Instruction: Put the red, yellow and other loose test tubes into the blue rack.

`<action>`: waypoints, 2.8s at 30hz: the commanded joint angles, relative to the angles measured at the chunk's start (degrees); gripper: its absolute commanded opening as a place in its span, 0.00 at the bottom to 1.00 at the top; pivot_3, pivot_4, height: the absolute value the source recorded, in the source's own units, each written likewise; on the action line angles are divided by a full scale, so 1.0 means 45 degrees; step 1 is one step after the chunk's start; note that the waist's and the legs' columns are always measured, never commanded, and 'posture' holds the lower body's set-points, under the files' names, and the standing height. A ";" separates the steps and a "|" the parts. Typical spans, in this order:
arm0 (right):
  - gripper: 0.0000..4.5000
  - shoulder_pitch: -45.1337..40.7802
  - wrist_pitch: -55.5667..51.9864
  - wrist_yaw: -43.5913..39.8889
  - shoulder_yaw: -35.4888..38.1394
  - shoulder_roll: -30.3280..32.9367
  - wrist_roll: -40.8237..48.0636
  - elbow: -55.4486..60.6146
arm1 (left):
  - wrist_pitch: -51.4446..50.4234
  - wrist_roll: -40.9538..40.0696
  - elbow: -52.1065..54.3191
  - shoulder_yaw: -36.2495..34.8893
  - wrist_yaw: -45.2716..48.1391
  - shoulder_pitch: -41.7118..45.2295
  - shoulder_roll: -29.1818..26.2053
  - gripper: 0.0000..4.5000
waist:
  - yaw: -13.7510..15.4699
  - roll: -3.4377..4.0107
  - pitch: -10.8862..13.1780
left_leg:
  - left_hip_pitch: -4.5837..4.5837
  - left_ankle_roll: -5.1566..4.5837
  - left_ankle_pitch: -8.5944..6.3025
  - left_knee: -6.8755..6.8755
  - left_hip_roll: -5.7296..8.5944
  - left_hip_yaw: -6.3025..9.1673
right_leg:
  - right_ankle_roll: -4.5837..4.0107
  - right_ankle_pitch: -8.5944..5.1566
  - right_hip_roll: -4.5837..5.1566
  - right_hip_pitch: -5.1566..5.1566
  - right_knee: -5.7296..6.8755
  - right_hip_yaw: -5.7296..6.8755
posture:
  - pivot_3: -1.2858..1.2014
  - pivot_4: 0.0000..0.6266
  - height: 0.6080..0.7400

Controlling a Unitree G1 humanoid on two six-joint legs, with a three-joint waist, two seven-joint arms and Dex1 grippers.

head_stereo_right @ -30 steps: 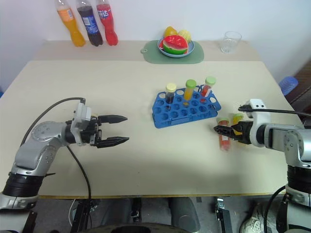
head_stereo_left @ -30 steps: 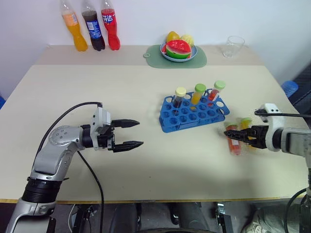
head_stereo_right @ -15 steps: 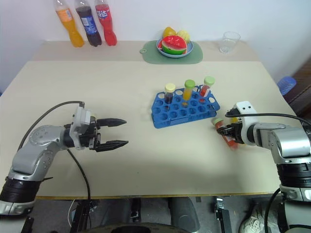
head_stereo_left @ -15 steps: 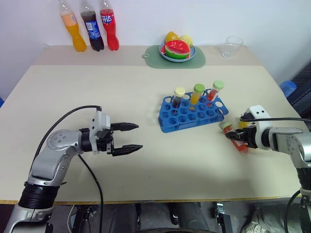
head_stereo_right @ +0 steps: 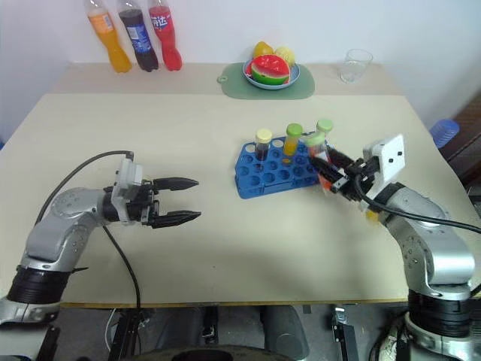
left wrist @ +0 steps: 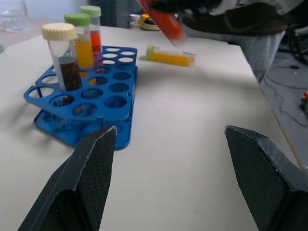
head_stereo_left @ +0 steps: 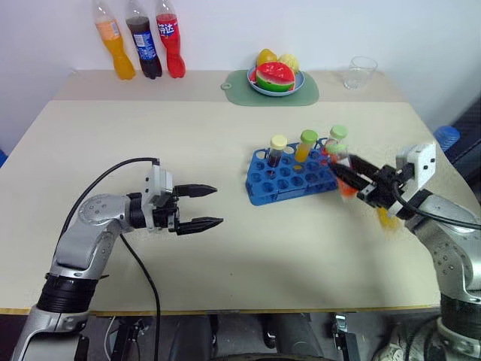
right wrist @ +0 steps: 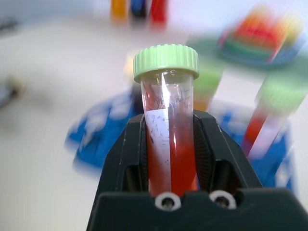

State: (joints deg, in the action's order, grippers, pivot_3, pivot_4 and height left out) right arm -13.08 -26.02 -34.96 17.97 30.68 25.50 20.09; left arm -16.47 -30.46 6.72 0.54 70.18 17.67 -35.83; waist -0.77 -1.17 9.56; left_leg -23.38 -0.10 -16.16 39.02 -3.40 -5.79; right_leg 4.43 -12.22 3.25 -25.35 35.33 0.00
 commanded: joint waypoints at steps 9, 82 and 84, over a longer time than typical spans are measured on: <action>0.18 -0.1427 0.8506 0.2586 -0.0690 -0.3108 -0.3115 -0.6050 | 0.0710 0.0203 -0.0799 -0.0153 -0.0334 0.0914 0.0645 0.83 | -0.0026 0.0012 0.0007 | -0.0003 0.0000 0.0002 -0.0010 0.0000 -0.0002 | 0.0002 -0.0001 -0.0003 -0.0002 0.0002 -0.0003 | 0.52 0.24 1.00; 0.47 -0.4518 -0.7381 -0.2171 -0.4622 0.6236 -0.1074 -1.0099 | 0.0377 0.0212 0.0566 -0.0264 -0.1001 -0.0318 0.0719 0.83 | -0.0005 0.0037 0.0010 | -0.0012 -0.0019 -0.0009 -0.0009 0.0015 0.0000 | 0.0002 -0.0004 0.0022 0.0000 -0.0023 -0.0006 | 0.52 0.24 1.00; 0.25 -0.4513 -0.6922 -0.2626 -0.4848 0.6308 -0.1443 -1.0346 | 0.0334 0.0168 0.0688 -0.0331 -0.1052 -0.0492 0.0636 0.83 | -0.0010 0.0033 0.0008 | -0.0007 -0.0019 -0.0009 -0.0005 0.0014 0.0001 | 0.0002 -0.0003 0.0021 0.0004 -0.0023 -0.0006 | 0.52 0.24 1.00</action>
State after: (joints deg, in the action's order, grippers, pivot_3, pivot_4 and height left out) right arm -33.52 -58.96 -44.97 -2.44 57.86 20.92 -25.22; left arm -14.81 -28.27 7.47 0.70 65.75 15.84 -32.33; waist -0.82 -1.02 9.60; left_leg -23.41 -0.18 -16.20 39.00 -3.34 -5.78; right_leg 4.44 -12.23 3.34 -25.33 35.23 -0.03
